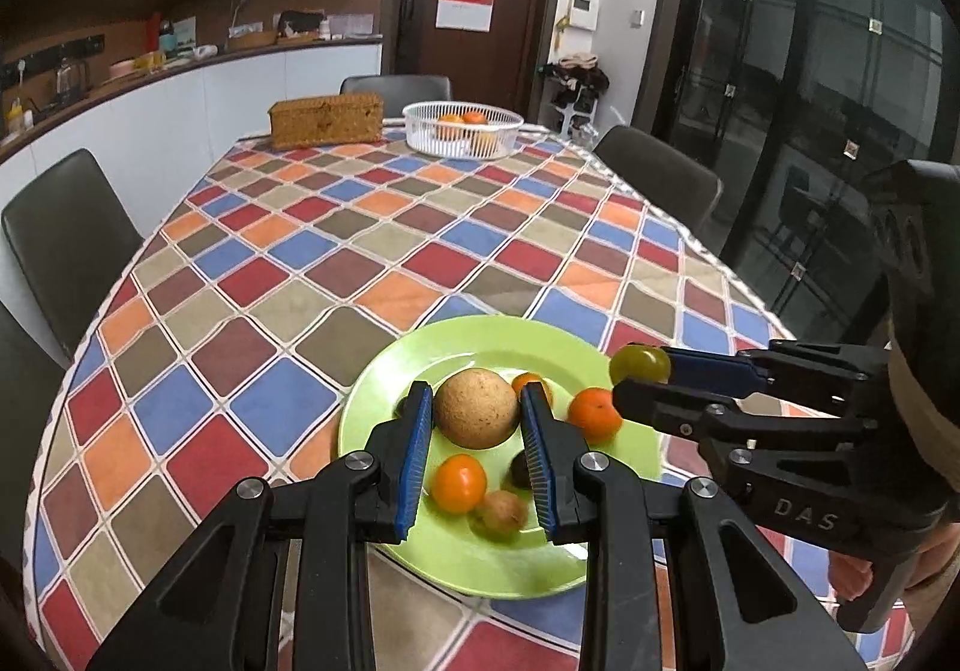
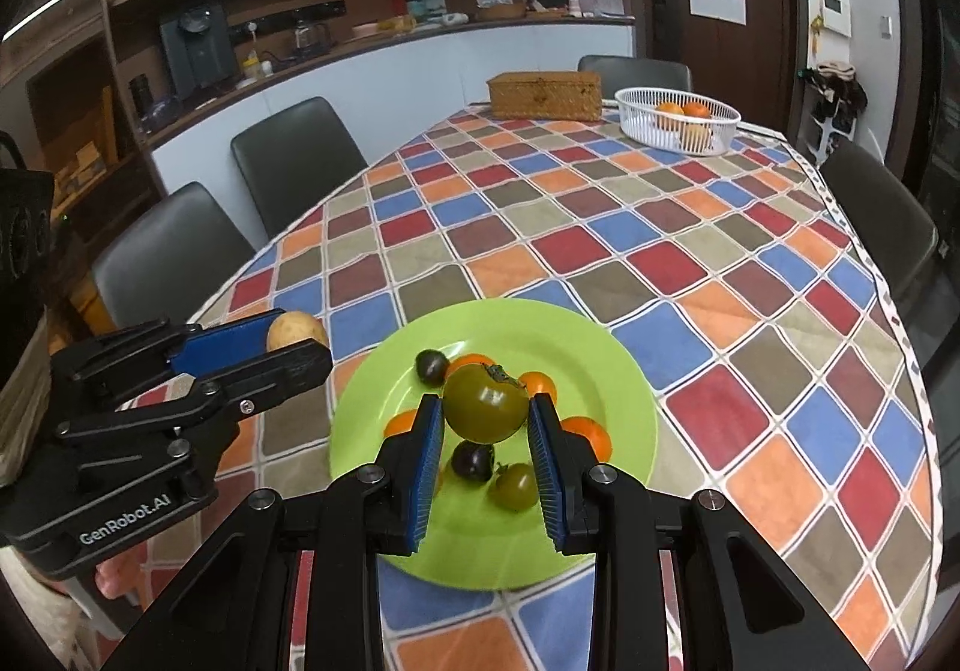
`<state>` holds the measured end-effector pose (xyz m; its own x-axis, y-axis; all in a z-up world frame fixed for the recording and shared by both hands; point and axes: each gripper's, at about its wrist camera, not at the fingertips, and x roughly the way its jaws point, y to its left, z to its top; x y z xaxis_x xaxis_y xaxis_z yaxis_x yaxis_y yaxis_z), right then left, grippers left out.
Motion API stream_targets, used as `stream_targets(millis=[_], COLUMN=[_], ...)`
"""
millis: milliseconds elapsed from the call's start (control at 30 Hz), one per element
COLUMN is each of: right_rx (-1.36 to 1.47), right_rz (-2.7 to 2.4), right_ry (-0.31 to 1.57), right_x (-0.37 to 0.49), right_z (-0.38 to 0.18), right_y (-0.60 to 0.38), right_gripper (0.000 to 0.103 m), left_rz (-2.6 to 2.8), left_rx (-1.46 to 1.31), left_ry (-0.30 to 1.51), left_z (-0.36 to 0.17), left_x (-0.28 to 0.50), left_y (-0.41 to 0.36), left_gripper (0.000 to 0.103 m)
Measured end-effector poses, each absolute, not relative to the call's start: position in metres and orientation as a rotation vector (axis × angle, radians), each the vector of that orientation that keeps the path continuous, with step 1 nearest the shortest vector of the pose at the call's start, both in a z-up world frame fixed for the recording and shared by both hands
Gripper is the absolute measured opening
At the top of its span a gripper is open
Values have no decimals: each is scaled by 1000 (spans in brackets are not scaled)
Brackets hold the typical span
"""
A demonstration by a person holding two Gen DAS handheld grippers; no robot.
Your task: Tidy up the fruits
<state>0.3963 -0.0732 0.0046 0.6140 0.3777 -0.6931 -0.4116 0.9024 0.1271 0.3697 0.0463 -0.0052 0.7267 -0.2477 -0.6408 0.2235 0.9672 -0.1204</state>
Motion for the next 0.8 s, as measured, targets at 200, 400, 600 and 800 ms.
stream_targets(millis=[200, 400, 600, 800], right_rx=[-57, -73, -64, -56], right_rz=[442, 434, 426, 414], right_ry=[832, 867, 890, 895], right_x=[412, 420, 426, 427], right_z=[-11, -27, -39, -44], right_y=[-69, -64, -64, -65], right_gripper=[30, 30, 30, 31], left_rz=[-257, -265, -257, -251], left_rx=[-8, -7, 7, 30], left_ry=[756, 792, 821, 816], left_z=[-27, -44, -55, -54], left_x=[390, 402, 409, 406], left_y=[47, 45, 44, 41], left_gripper=[30, 30, 30, 38])
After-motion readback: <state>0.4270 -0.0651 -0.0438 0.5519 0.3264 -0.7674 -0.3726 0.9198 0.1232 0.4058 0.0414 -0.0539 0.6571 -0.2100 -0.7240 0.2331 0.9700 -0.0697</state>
